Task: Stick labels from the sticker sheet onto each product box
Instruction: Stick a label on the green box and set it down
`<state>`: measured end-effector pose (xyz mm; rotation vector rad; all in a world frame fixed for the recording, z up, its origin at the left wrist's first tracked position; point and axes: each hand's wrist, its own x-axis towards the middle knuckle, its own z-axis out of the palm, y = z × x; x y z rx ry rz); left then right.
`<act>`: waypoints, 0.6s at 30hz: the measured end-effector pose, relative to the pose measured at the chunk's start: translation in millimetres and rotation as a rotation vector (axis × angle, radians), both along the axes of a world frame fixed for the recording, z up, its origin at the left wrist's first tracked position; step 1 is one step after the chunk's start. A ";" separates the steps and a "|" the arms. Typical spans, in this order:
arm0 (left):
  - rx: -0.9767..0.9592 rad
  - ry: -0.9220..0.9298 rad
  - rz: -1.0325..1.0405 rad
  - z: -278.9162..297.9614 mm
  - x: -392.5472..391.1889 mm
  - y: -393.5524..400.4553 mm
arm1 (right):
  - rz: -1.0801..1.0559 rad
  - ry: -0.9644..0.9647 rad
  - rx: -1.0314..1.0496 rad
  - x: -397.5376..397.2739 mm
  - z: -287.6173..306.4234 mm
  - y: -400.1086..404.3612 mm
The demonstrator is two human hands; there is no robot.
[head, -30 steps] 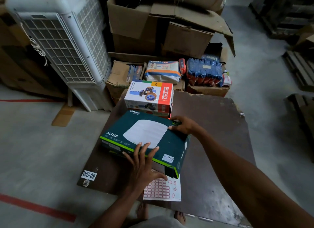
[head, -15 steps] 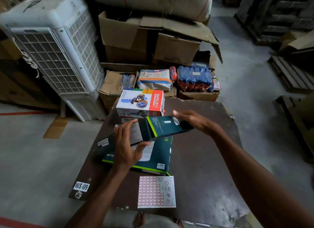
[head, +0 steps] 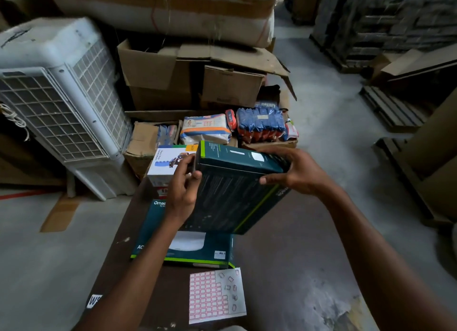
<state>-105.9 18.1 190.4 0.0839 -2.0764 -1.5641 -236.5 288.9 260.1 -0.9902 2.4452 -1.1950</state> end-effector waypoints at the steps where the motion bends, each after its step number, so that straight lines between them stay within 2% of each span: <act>1: 0.025 -0.014 -0.025 2.1 -3.6 5.4 | -0.034 0.020 0.023 -0.1 0.2 6.1; 3: 0.013 -0.011 -0.046 3.6 -10.4 15.2 | -0.102 0.064 0.091 1.6 -0.8 18.2; 4: -0.055 0.003 -0.045 4.3 -13.8 20.1 | -0.129 0.094 0.129 2.9 -1.7 24.0; 7: -0.541 0.056 -0.069 5.1 -29.0 38.6 | -0.159 0.211 0.257 7.2 -5.7 39.9; 8: -0.694 0.020 -0.090 4.1 -34.4 47.5 | -0.165 0.246 0.303 7.4 -7.7 44.4; 10: -0.875 -0.117 -0.171 0.0 -44.6 66.5 | -0.189 0.294 0.375 7.0 -11.2 52.8; 12: -0.981 -0.221 -0.243 -8.6 -55.3 82.2 | -0.221 0.311 0.421 6.4 -17.2 61.3; 18: -1.102 -0.233 -0.315 -27.5 -80.2 109.1 | -0.282 0.241 0.484 3.6 -53.2 87.9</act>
